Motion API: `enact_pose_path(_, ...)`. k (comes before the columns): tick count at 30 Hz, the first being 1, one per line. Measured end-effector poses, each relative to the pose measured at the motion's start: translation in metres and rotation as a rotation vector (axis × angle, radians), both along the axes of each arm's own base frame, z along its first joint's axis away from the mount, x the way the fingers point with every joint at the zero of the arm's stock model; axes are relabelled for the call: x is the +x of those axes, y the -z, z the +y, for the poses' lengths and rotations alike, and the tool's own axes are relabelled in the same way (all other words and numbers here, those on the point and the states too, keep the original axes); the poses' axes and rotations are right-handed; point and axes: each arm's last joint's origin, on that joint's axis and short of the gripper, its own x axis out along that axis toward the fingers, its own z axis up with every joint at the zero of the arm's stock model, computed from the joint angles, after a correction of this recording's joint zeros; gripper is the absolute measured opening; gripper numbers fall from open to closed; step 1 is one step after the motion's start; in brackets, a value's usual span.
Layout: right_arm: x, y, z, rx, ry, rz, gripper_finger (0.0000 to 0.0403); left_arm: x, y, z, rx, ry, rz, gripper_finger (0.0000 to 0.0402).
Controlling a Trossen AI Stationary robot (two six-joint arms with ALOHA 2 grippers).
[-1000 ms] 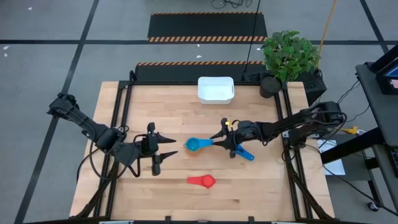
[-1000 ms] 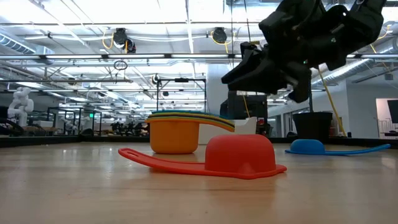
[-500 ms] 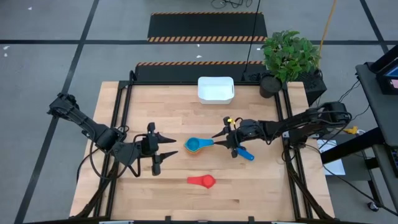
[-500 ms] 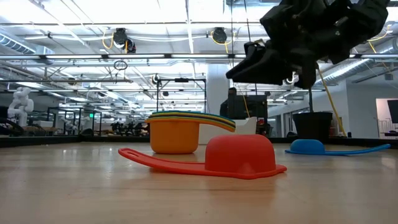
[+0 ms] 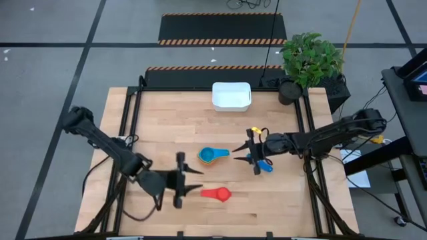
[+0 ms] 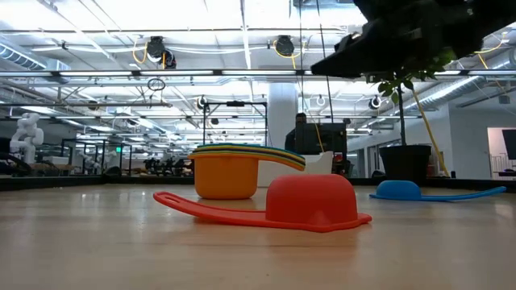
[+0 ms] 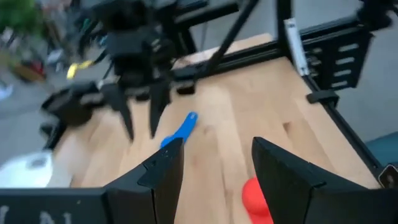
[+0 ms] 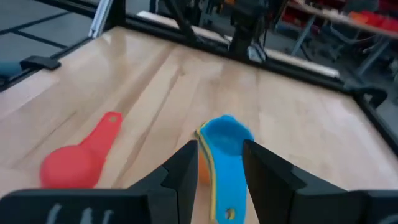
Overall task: Nest measuring cups in basket
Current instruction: Stack the red measuring cup into the light blue measuring cup
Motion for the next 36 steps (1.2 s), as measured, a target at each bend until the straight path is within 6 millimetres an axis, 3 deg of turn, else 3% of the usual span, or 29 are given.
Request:
enact_pose_path(9,-0.024,-0.009,0.026,0.053,-0.035,0.060,0.0121,0.017,0.041,-0.029,0.222,0.127,0.086,0.0191)
enact_pose_path(16,-0.038,-0.016,0.044,0.129,-0.104,0.073,0.0121,0.056,0.039,-0.062,0.288,0.144,0.162,0.0190)
enact_pose_path(22,-0.051,-0.017,0.056,0.218,-0.137,0.136,0.0121,0.069,0.041,-0.086,0.439,0.138,0.335,0.0159)
enact_pose_path(30,-0.062,-0.015,0.065,0.277,-0.159,0.205,0.0121,0.063,0.069,-0.090,0.516,0.171,0.524,0.0083)
enact_pose_path(36,-0.065,-0.016,0.072,0.292,-0.186,0.209,0.0121,0.069,0.092,-0.091,0.486,0.179,0.601,0.0066)
